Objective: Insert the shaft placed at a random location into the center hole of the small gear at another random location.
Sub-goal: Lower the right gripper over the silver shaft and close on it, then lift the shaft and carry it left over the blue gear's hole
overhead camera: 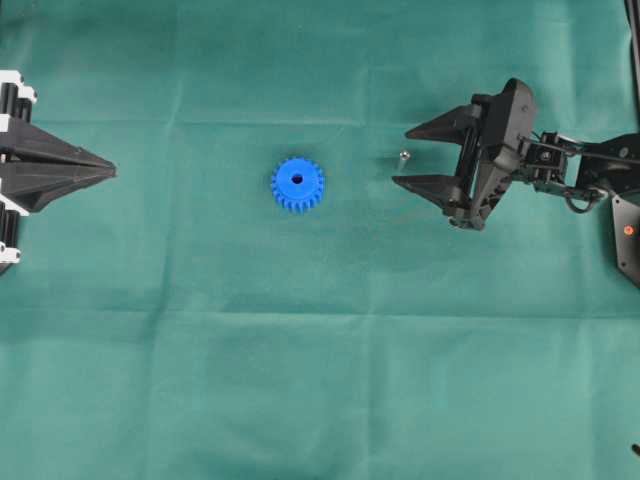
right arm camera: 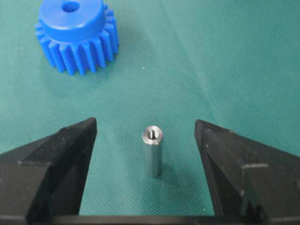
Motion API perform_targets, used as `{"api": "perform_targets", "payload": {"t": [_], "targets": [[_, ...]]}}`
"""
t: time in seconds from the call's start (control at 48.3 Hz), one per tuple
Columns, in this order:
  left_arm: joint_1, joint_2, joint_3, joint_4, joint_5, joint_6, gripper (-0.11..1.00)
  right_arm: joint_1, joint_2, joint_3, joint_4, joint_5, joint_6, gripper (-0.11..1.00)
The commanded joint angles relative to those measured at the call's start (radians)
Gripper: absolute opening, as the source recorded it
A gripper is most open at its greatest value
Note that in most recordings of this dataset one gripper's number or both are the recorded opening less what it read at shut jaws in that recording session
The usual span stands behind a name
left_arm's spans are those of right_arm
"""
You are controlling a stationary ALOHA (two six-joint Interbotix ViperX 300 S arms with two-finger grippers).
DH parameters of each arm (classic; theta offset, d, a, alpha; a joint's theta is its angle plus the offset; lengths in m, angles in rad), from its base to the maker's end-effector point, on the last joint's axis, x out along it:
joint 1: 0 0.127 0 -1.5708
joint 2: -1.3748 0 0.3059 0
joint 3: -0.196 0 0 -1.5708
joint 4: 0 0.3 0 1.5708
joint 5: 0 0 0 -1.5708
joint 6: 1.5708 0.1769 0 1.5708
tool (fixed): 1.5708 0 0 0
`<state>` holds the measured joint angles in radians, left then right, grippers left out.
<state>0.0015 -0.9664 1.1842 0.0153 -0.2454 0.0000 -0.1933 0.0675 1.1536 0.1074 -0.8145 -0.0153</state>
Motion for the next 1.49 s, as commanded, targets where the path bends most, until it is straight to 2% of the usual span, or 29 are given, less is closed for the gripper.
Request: {"api": "perform_targets", "payload": {"t": [0.0,0.103,0.248,0.29,0.331,0.621,0.766,1.117,1.469], "targets": [[0.0,0.008,-0.023,0.002,-0.003,-0.003,0.0,-0.003,-0.009,-0.015,0.006,-0.012,-0.002,0.8],[-0.002,0.008,-0.023,0.002,-0.003,-0.003,0.01,-0.003,-0.008,-0.017,0.012,-0.005,-0.005,0.7],[0.0,0.008,-0.023,0.002,-0.003,-0.003,0.01,-0.003,-0.003,-0.028,0.012,0.041,-0.006,0.28],[0.0,0.008,-0.023,0.002,-0.003,-0.003,0.01,-0.003,-0.002,-0.031,0.012,0.055,-0.006,0.18],[0.0,0.008,-0.023,0.002,-0.003,-0.003,0.01,-0.005,0.0,-0.032,0.012,0.063,-0.006,0.13],[0.0,0.008,-0.023,0.002,-0.002,-0.005,0.01,-0.003,-0.005,-0.04,0.011,0.066,-0.006,0.13],[0.0,0.008,-0.023,0.002,0.008,-0.006,0.0,-0.005,-0.052,-0.038,0.012,0.078,-0.006,0.13],[0.0,0.008,-0.025,0.002,0.009,-0.006,0.01,0.003,-0.285,-0.067,-0.003,0.307,-0.054,0.13],[-0.002,0.008,-0.023,0.002,0.009,-0.006,0.01,0.003,-0.278,-0.078,-0.003,0.311,-0.058,0.13]]}}
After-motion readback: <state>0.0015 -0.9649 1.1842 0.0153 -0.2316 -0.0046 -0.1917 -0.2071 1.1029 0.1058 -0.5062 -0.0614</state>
